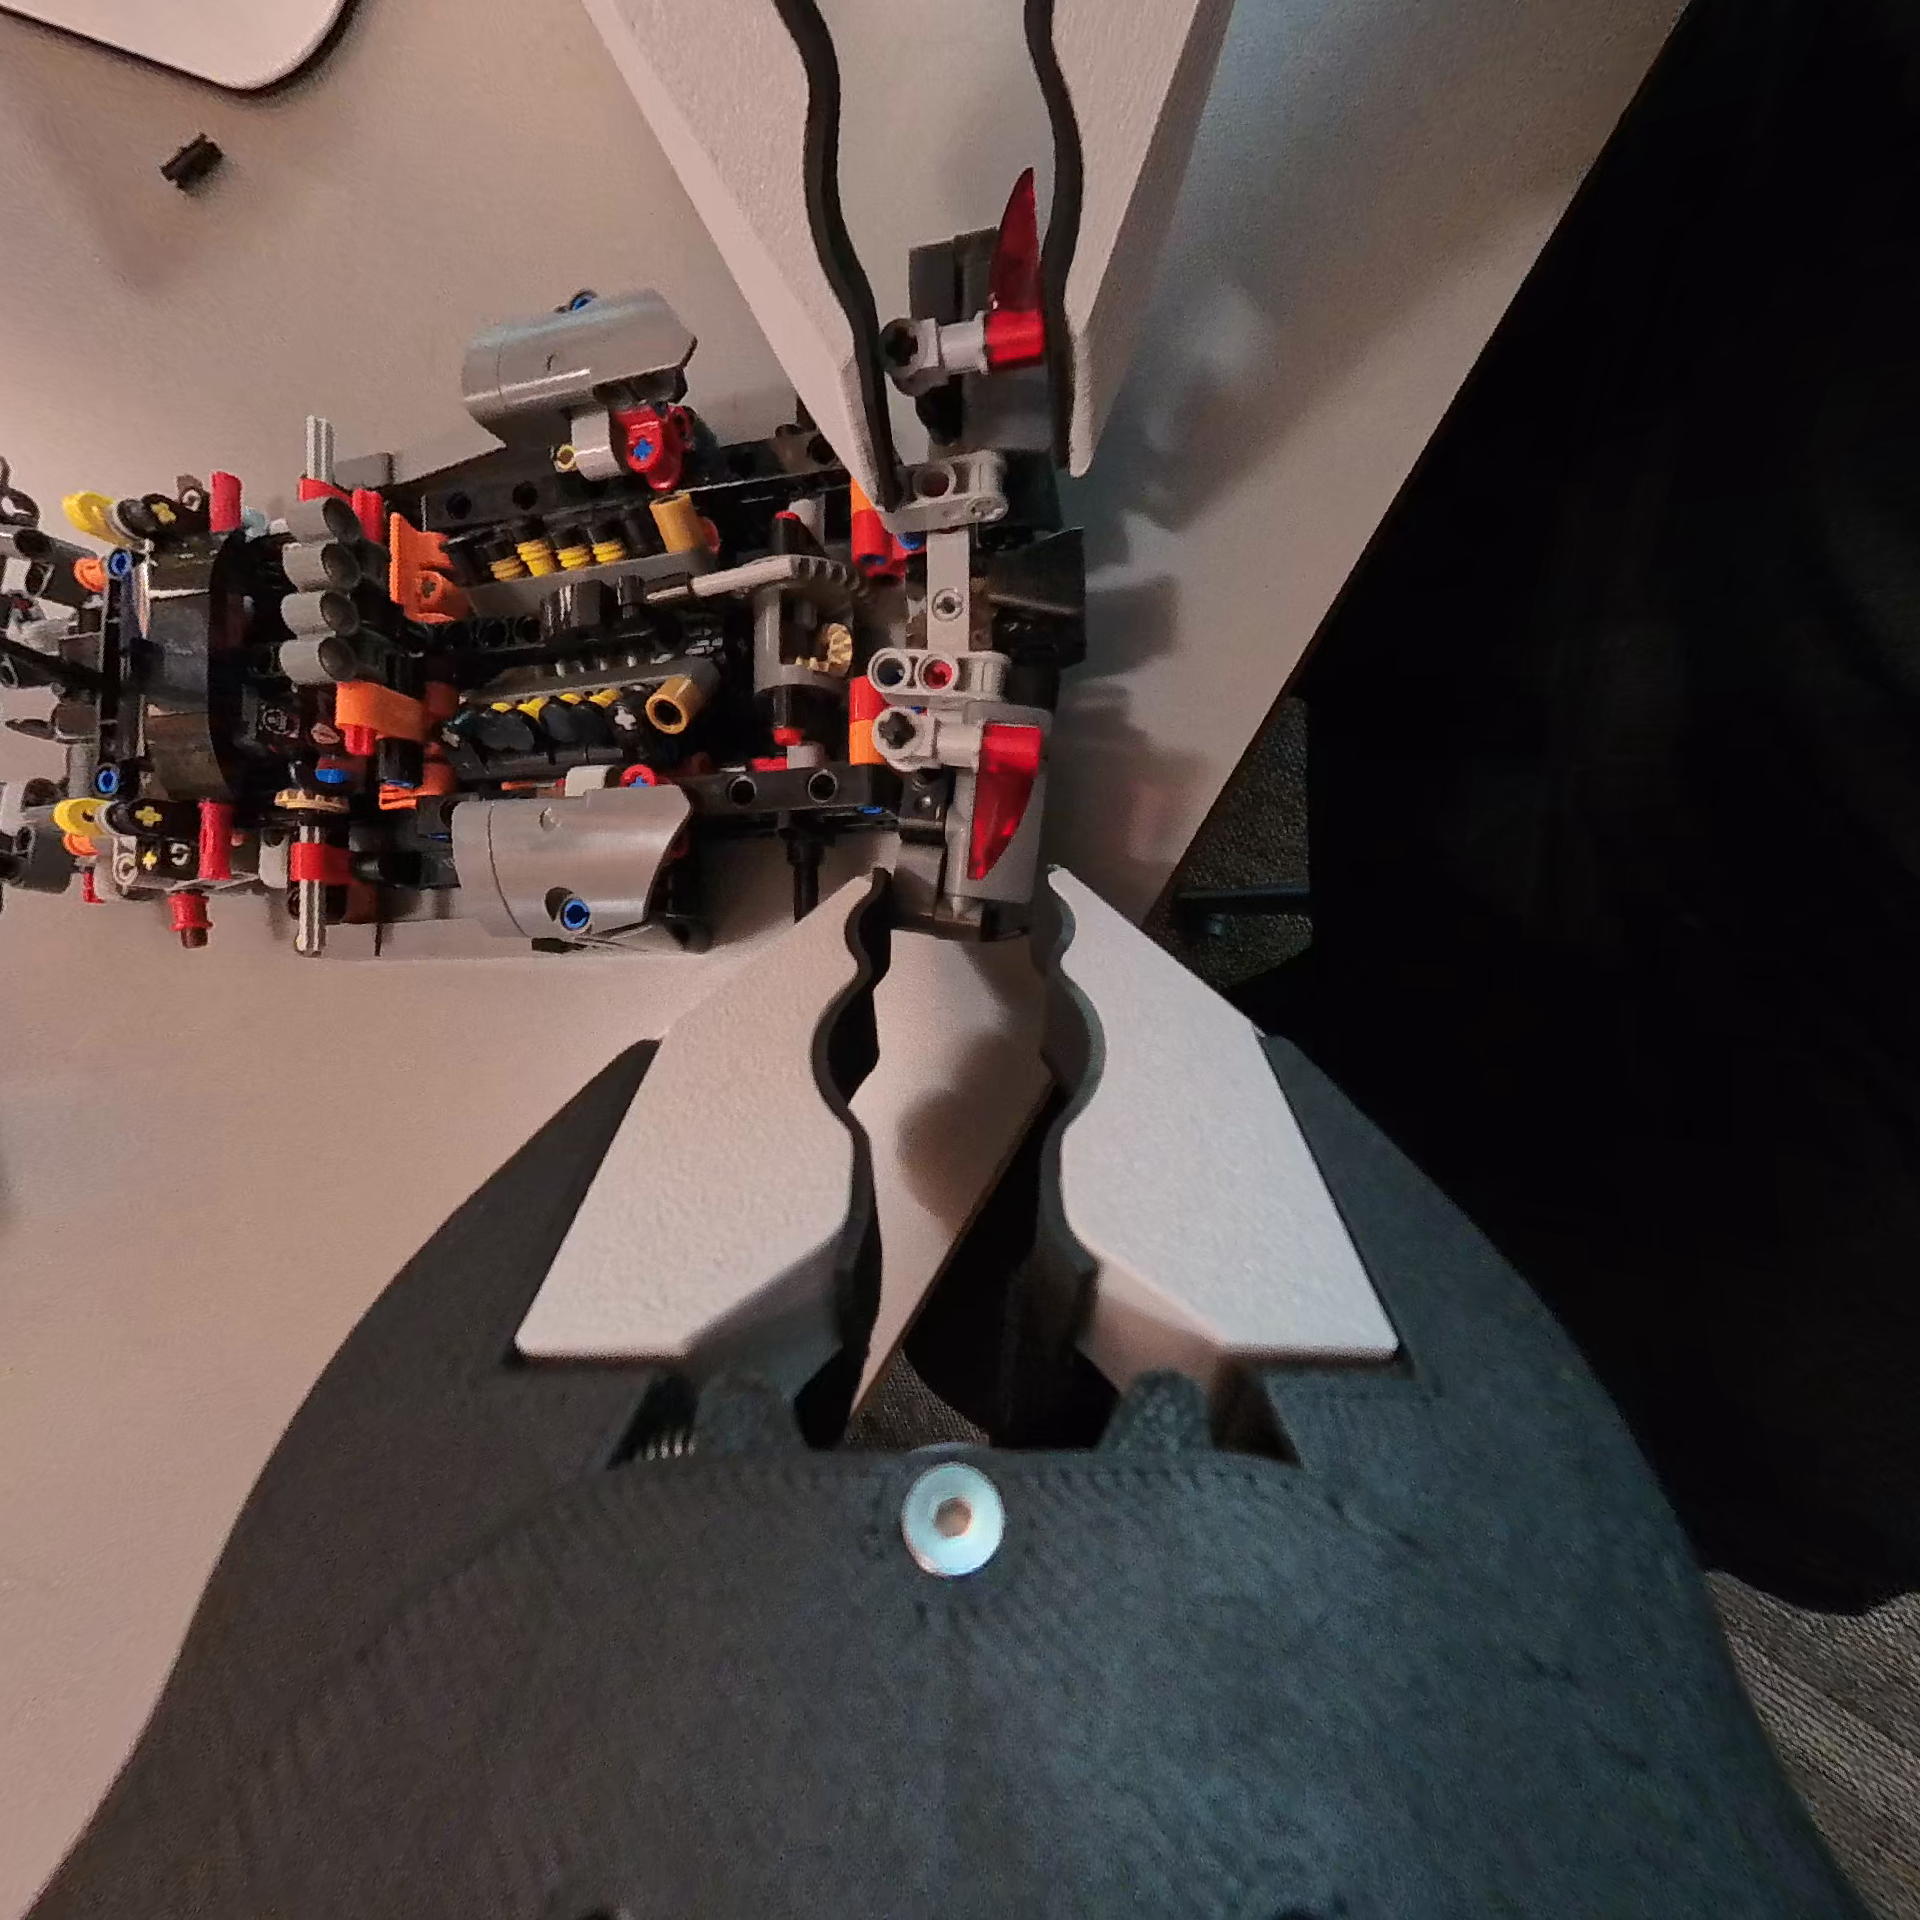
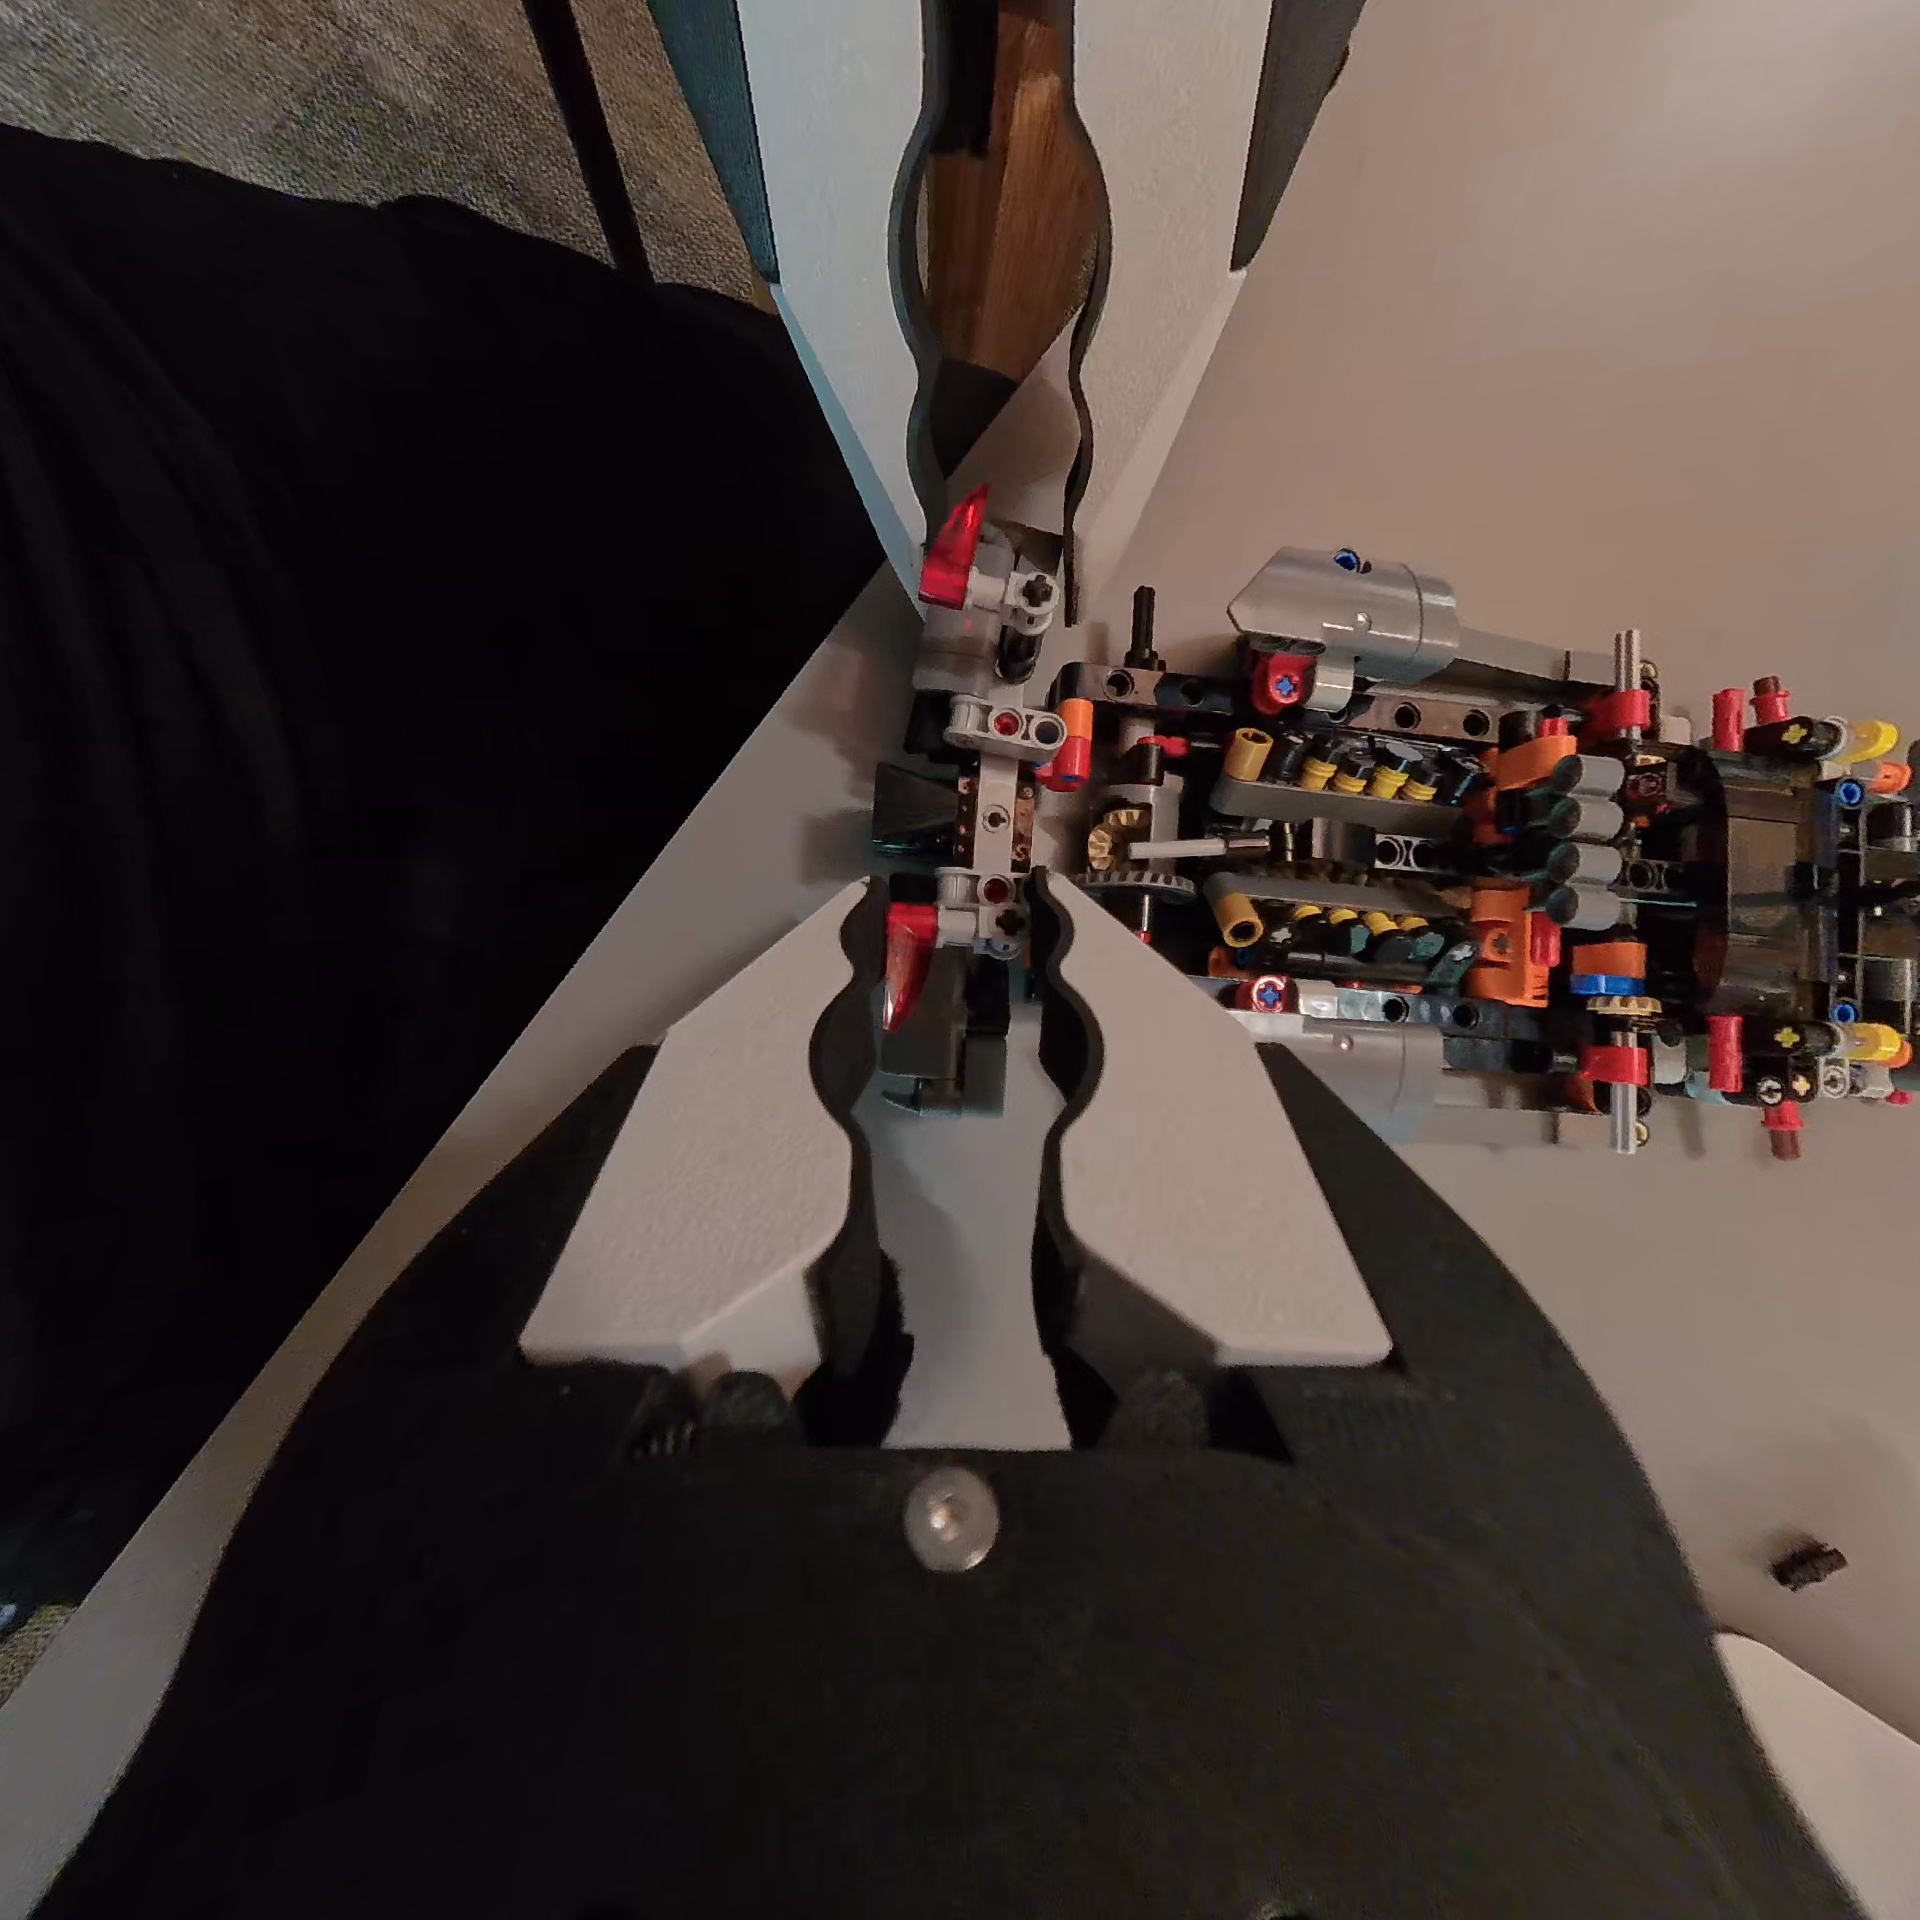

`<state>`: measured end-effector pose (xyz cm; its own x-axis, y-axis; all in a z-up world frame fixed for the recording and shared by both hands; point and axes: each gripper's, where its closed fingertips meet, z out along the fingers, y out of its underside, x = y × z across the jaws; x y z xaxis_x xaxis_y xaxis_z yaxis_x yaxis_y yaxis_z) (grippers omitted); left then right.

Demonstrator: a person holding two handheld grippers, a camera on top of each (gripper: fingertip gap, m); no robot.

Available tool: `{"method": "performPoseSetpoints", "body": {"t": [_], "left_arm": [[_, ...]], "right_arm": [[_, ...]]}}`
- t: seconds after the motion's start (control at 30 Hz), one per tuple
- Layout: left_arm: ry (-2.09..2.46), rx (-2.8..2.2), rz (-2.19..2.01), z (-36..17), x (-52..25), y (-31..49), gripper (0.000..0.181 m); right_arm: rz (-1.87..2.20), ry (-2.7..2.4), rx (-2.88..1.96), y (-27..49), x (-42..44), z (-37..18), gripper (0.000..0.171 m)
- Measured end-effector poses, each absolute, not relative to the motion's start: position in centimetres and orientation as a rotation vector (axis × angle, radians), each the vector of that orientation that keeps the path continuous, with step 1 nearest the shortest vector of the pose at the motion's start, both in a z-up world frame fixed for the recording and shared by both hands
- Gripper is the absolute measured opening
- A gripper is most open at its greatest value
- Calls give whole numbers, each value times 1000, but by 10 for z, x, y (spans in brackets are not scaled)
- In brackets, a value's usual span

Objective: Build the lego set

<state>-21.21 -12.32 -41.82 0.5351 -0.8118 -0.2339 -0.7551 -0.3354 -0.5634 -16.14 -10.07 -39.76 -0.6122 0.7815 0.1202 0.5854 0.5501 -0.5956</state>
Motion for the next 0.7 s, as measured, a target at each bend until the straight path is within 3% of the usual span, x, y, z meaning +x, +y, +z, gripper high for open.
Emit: {"method": "performPoseSetpoints", "body": {"t": [0.03, 0.2, 0.5, 0.7], "left_arm": [[1256, -2140, -119, -417, -212, -123, 24], [1202, -2128, -103, -414, -213, -124, 26], [1157, -1908, 82, -382, -218, -123, 45], [1212, -1931, 81, -392, -228, -126, 43]], "right_arm": [[735, -2414, -1122, -101, -162, -397, 25], [752, -2405, -1126, -101, -162, -397, 25], [786, -2396, -1134, -101, -162, -397, 25], [782, -2387, -1135, -101, -162, -397, 25]]}}
